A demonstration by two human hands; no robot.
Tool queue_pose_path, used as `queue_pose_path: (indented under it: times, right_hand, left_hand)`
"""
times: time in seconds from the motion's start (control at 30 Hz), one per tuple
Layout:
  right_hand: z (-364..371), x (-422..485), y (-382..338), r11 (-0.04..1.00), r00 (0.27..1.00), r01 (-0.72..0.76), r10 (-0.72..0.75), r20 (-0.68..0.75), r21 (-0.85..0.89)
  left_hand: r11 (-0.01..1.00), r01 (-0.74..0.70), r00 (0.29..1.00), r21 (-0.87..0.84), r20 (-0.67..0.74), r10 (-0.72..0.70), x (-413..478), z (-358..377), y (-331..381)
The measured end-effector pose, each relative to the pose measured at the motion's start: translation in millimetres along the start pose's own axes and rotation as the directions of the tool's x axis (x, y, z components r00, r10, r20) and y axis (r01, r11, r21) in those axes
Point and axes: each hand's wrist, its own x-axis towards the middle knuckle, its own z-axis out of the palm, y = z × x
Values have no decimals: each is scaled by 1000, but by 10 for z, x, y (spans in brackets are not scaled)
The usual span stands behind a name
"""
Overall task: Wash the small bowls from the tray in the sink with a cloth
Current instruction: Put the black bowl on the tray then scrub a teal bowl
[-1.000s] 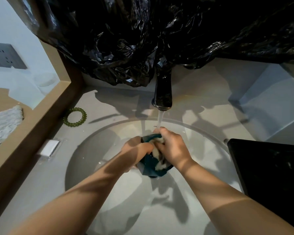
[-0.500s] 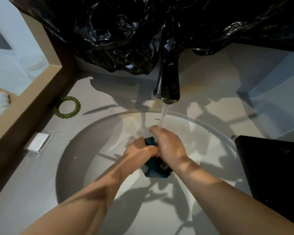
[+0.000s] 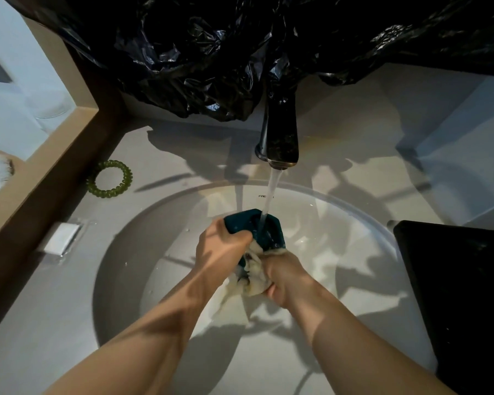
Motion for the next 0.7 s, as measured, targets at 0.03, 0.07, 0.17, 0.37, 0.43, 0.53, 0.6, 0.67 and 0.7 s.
queue_pose_path:
  times: [0.03, 0.07, 0.17, 0.37, 0.43, 0.53, 0.6, 0.67, 0.7]
  right_hand:
    - [-2, 32, -27, 989, 993, 72, -83, -81, -129]
    - [-14, 30, -73, 942, 967, 147, -201, -156, -302]
    - [-90, -74, -286, 549, 811, 333, -581, -64, -767]
    - [-120, -208, -452, -51, 607, 625, -596, 526, -779]
    - [-153, -119, -450, 112, 644, 606, -651, 403, -787]
    - [-151, -26, -336, 690, 841, 429, -541, -21, -583]
    - [-94, -57, -197, 939, 952, 256, -286, -107, -230]
    - [-35, -175, -116, 999, 998, 33, -34, 44, 40]
    - [-26, -214, -101, 994, 992, -44, 32, 122, 100]
  left_hand:
    - [999, -35, 999, 26, 32, 34, 3, -24, 6]
    - [996, -70, 996, 50, 62, 67, 6, -46, 14]
    - [992, -87, 982, 92, 174, 71, -28, -47, 48]
    - [996, -22, 957, 82, 290, -2, 3, 62, -10]
    - [1000, -4, 970, 22, 244, -2, -3, 51, -21]
    - [993, 8, 992, -118, 123, 7, -41, 50, 10]
    - [981, -11, 1000, -192, 22, 16, -35, 64, 2]
    - [978, -15, 999, -210, -44, 6, -33, 62, -5]
    - [979, -9, 999, -203, -48, -1, -36, 55, -4]
